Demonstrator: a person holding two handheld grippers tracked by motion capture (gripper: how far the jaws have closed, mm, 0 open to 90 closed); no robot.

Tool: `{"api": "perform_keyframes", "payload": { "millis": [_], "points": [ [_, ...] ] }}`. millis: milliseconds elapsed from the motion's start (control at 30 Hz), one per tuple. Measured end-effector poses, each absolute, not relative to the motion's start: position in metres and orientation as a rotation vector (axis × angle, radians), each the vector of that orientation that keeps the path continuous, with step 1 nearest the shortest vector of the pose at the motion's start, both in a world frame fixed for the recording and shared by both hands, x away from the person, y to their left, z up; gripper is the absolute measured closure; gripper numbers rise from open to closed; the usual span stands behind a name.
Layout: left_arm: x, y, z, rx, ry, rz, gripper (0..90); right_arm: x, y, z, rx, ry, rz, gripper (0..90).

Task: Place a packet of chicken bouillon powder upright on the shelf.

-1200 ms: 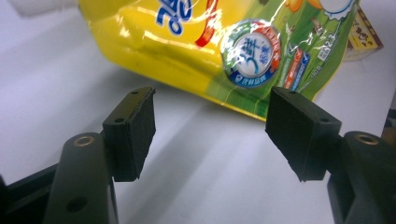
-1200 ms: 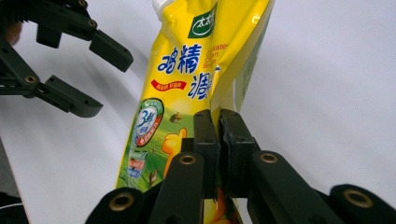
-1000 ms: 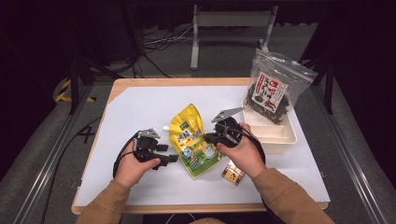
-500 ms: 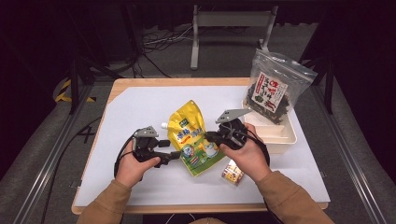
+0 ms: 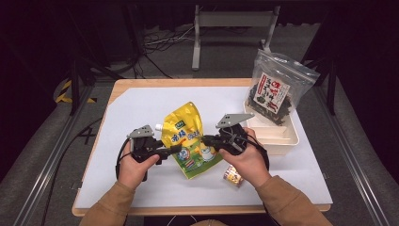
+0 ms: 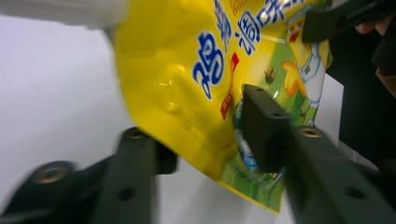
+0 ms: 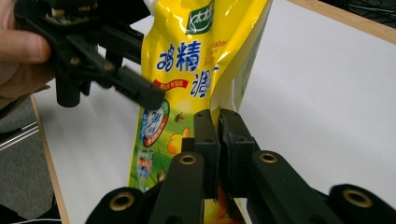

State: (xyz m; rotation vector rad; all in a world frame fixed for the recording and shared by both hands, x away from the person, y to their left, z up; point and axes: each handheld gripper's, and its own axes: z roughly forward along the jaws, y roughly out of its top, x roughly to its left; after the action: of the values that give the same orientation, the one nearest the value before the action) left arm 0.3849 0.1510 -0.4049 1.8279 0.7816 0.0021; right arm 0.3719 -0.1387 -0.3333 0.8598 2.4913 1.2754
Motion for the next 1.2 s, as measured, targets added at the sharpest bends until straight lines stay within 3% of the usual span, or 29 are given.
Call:
{"api": "perform_keyframes", "payload": {
  "millis": [67,200,767,1200],
  "points": [
    [0.382,0.152,-0.401,1.838,0.773,0.040,76.7,0.372,-0.136,-0.338,0.862,2.503,1.272,86.5],
    [0.378,0.152,-0.396,1.876,0.764,0.113,84.6,0.372,-0.131,-0.344,0.850,2.516,1.263,86.4],
    [0.367,0.160,-0.370,1.913,0.558,0.233,86.6,0.371,-0.131,-0.349,0.739,2.561,1.185,81.8],
    [0.363,0.158,-0.364,1.953,0.460,0.223,86.7,0.371,-0.130,-0.347,0.626,2.601,1.132,73.2]
  ]
}}
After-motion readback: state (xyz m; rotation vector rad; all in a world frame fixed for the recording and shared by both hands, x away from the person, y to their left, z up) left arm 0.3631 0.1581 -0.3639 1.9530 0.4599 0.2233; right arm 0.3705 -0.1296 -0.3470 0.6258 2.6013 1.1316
